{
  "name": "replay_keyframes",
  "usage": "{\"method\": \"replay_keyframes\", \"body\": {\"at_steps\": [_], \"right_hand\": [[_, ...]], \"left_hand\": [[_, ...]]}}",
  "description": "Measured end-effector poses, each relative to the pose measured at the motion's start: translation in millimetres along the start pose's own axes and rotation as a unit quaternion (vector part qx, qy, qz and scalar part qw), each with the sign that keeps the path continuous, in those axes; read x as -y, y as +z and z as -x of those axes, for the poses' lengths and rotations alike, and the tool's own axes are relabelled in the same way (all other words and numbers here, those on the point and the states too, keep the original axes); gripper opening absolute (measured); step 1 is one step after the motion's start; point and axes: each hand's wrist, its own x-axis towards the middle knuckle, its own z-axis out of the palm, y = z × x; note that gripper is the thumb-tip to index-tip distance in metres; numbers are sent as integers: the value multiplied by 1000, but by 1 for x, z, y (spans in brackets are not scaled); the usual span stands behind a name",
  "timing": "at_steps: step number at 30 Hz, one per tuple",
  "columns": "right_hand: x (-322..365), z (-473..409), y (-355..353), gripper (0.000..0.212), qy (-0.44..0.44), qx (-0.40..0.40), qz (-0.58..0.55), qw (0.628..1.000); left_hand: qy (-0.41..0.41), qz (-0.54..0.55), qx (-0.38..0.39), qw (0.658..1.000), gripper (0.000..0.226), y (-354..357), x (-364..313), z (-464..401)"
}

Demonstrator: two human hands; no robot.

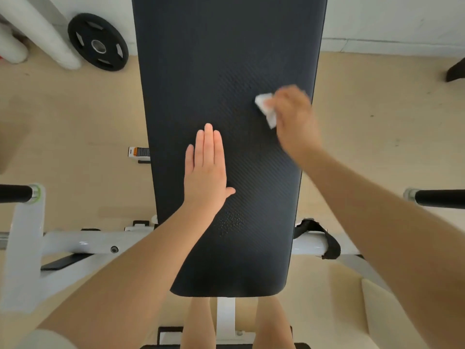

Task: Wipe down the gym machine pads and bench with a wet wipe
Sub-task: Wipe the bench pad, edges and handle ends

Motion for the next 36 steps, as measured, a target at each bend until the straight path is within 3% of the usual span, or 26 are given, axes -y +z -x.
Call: {"method": "replay_keyframes", "body": {"at_steps": [3, 7, 11, 15, 19, 21, 24, 28, 31, 33, 36], "right_hand": [[-9, -34, 0, 30, -7, -41, 71, 997], [-7, 15, 27, 23, -102, 57, 88, 989], [-22, 120, 44, 26, -231, 168, 61, 956], [-26, 120, 38, 34, -188, 200, 29, 961], [-24, 18, -3, 12, -93, 35, 25, 995], [-29, -26, -19, 16, -89, 18, 55, 994], [-35, -39, -12, 14, -125, 14, 73, 989], [-44, 44, 20, 19, -188, 52, -3, 981], [-53, 125, 29, 31, -236, 183, 13, 954], [-60, 132, 31, 22, -270, 234, 33, 933], [-49, 78, 13, 18, -189, 189, -14, 964]], "left_hand": [[2, -3, 8, 1000, 120, 9, -7, -6], [-13, -3, 3, 1000, 121, 13, -12, -7], [-27, 3, 0, 1000, 115, 12, -13, -8], [-53, -34, -31, 998, 117, 13, -19, -2], [-77, -45, -52, 995, 104, 19, -35, 7], [-100, -20, -58, 993, 87, 20, -40, 9], [-117, 27, 5, 993, 84, 19, -41, 12], [-94, 13, 46, 994, 105, 16, -39, 16], [-91, -23, 54, 994, 111, 16, -42, 18], [-104, -27, 42, 993, 111, 19, -44, 17], [-112, -16, 59, 992, 111, 22, -47, 15]]}}
